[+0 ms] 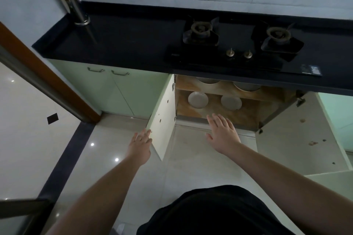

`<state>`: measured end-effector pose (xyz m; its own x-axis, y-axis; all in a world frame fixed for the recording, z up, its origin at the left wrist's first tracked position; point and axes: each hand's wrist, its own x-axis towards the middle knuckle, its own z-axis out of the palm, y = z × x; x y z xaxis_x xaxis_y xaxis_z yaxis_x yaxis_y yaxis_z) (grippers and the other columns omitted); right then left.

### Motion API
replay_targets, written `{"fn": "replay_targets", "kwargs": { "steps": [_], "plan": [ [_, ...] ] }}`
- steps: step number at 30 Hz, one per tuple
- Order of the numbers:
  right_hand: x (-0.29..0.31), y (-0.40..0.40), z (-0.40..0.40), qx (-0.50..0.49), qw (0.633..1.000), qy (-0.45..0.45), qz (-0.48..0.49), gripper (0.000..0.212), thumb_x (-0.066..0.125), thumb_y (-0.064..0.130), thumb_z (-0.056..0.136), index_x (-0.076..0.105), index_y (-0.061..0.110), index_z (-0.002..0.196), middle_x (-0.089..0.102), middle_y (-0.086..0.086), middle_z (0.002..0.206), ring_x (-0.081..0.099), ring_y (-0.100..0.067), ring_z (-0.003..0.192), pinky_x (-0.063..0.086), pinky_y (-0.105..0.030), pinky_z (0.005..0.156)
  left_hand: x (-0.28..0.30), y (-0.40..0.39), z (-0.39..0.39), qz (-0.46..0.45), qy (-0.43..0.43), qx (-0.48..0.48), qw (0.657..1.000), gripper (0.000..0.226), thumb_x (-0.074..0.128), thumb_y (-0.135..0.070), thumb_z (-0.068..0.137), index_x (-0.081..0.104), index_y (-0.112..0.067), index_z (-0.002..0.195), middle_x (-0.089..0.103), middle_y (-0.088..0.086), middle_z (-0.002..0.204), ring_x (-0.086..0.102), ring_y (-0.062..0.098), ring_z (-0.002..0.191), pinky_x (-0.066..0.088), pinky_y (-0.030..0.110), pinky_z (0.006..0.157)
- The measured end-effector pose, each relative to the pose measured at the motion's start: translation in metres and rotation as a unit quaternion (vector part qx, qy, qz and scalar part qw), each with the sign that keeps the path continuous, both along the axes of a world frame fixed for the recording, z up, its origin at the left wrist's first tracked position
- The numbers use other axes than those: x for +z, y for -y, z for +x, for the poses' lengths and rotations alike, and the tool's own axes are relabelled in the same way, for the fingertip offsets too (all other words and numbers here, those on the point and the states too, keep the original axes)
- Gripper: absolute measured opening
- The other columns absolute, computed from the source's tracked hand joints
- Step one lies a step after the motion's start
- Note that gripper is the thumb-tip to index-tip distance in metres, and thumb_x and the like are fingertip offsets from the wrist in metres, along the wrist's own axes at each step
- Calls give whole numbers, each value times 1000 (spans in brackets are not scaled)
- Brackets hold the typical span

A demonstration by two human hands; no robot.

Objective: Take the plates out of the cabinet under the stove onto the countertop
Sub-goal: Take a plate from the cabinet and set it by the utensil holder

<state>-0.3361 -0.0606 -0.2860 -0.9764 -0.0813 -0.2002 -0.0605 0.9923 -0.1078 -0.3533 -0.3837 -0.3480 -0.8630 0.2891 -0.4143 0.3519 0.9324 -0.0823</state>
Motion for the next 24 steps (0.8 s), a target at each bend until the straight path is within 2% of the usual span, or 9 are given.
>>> {"fn": "replay_targets", "kwargs": {
  "steps": [3, 8, 16, 20, 24],
  "plan": [
    [0, 0, 4, -6, 1000, 6, 1, 69, 36, 44, 99, 6, 17, 155, 12, -7, 162, 7, -24, 149, 7, -41, 121, -1, -7, 2, 16, -9, 0, 1000, 50, 39, -27, 98, 39, -17, 147, 6, 6, 166, 2, 24, 152, 1, 43, 121],
    [0, -4, 7, -13, 1000, 11, 5, 68, 35, 45, 99, 7, 18, 155, 11, -5, 163, 5, -23, 149, 5, -40, 120, 1, -26, -5, 16, -27, -14, 999, 53, 39, -32, 99, 34, -17, 150, 13, 8, 165, 1, 24, 152, -1, 46, 121],
    [1, -42, -2, -27, 1000, 2, -5, 67, 35, 45, 99, 9, 17, 154, 13, -7, 162, 7, -23, 149, 6, -40, 120, 9, -87, -36, 21, -43, -34, 998, 58, 33, -37, 100, 22, -19, 155, 8, 6, 166, -1, 23, 152, -3, 46, 121],
    [-9, -72, -18, -43, 999, 13, -25, 66, 33, 46, 99, 9, 17, 154, 12, -6, 163, 6, -22, 150, 5, -39, 120, 10, -125, -56, 29, -65, -51, 996, 59, 33, -39, 100, 25, -18, 154, 14, 6, 165, 2, 24, 152, -4, 48, 120],
    [-25, -104, -39, -40, 998, 31, -37, 68, 32, 46, 99, 4, 17, 154, 10, -6, 163, 5, -23, 150, 5, -39, 121, 4, -164, -84, 25, -50, -52, 997, 59, 31, -40, 101, 21, -18, 155, 8, 4, 166, -1, 23, 152, -5, 46, 120]
  ]
}}
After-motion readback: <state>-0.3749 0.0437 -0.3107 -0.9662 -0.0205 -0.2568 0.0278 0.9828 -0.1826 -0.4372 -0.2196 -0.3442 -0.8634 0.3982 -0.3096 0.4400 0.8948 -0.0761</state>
